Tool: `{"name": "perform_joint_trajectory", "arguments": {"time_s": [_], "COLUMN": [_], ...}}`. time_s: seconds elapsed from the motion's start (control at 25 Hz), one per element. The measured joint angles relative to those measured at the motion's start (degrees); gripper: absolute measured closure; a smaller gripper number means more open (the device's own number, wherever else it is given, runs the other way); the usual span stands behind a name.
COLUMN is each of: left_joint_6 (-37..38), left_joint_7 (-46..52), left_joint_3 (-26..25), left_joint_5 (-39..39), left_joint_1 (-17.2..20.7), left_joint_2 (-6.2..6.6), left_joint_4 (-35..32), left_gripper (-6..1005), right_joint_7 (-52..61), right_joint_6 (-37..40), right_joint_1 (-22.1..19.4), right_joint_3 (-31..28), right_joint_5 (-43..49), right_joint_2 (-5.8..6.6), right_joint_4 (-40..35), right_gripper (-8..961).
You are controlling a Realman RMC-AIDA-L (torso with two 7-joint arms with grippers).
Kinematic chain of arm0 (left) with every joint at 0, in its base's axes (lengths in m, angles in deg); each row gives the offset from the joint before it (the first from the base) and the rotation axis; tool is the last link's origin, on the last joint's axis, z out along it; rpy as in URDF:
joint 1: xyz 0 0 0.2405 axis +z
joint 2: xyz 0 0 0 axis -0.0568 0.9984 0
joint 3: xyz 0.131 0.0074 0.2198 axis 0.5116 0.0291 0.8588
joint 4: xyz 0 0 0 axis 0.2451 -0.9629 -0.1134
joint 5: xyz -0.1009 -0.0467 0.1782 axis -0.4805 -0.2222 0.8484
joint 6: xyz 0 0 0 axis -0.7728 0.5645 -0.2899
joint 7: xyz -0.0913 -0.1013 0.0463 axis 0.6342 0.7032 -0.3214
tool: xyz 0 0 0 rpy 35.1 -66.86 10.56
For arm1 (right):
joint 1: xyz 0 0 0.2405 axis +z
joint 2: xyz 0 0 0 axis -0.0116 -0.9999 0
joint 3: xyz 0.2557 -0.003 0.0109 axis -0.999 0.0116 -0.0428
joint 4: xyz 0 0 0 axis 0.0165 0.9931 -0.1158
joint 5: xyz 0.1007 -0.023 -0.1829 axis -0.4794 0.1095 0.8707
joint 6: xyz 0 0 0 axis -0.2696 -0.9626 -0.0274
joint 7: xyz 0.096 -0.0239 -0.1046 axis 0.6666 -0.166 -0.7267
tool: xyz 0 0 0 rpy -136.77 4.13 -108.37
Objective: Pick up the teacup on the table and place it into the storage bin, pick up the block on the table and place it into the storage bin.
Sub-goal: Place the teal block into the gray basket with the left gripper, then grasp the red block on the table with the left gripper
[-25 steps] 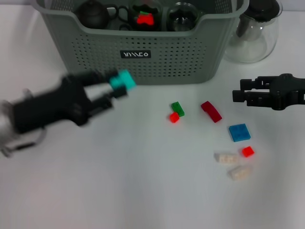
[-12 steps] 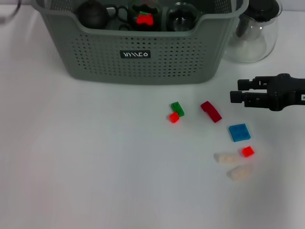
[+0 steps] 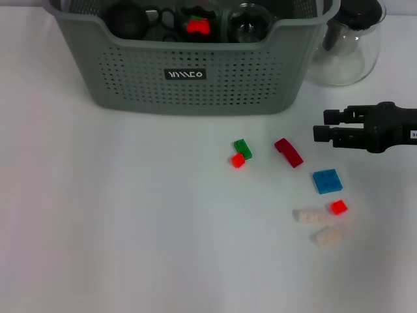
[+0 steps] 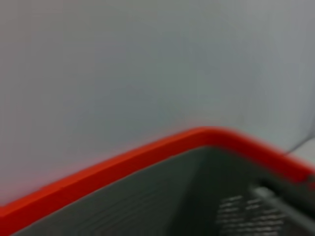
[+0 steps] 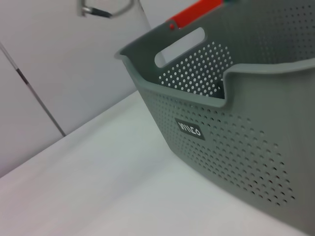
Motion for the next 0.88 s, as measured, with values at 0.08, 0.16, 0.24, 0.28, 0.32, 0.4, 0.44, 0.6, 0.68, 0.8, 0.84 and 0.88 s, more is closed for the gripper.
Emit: {"name": "perform_joint_trajectory", "arguments": {"time_s": [0.08, 0.16, 0.24, 0.28, 0.32, 0.4, 0.44, 0.6, 0.68, 0.8, 0.84, 0.88], "left_joint_6": [-5.1, -7.8, -9.0, -9.3, -9.4, -9.1, -8.9, -6.1, -3.6, 2.3, 4.8, 8.1], "left_joint_7": [3.5, 6.4, 8.3, 8.7, 9.1, 9.4, 9.4, 9.2, 8.4, 2.1, -1.1, -5.0], "left_joint_3": [1.5, 2.0, 2.0, 2.0, 2.0, 1.8, 1.6, 0.2, 0.0, -1.3, -2.2, -3.3], "left_joint_5": [5.4, 10.4, 13.8, 14.6, 15.4, 15.6, 15.5, 12.9, 9.9, -1.4, -6.7, -12.5], "left_joint_1": [-1.8, -4.4, -6.7, -7.4, -7.8, -7.9, -7.8, -4.3, -0.6, 9.0, 12.5, 16.2], "left_joint_2": [-1.08, -1.64, -1.72, -1.72, -1.73, -1.95, -2.04, -3.07, -4.11, -6.70, -7.60, -8.29], "left_joint_4": [2.6, 6.6, 10.3, 11.3, 11.9, 11.2, 10.6, 2.5, -4.1, -18.7, -23.7, -27.6], "left_gripper": [471, 464, 457, 453, 450, 443, 440, 426, 419, 395, 387, 379], "right_joint_7": [0.0, 0.0, 0.0, 0.0, 0.0, 0.0, 0.0, 0.0, 0.0, 0.0, 0.0, 0.0], "right_joint_6": [-0.1, -0.1, -0.1, -0.1, -0.1, -0.2, -0.2, -0.2, -0.2, -0.4, -0.3, -0.4], "right_joint_1": [0.0, 0.0, 0.1, 0.1, 0.1, 0.1, 0.1, 0.0, -0.1, -0.2, -0.1, -0.1], "right_joint_3": [0.0, 0.0, 0.0, 0.0, 0.0, 0.0, 0.0, 0.0, 0.0, -0.2, -0.3, -0.3], "right_joint_5": [0.0, 0.0, 0.0, 0.1, 0.1, 0.1, 0.1, 0.1, 0.1, 0.1, 0.0, 0.0], "right_joint_2": [0.00, -0.03, -0.06, -0.07, -0.07, -0.08, -0.08, -0.08, -0.08, -0.08, -0.09, -0.08], "right_joint_4": [0.0, 0.0, 0.0, 0.0, 0.0, 0.0, 0.0, 0.0, 0.0, 0.0, 0.0, 0.0], "right_gripper": [358, 358, 358, 358, 358, 358, 358, 358, 357, 357, 357, 357]}}
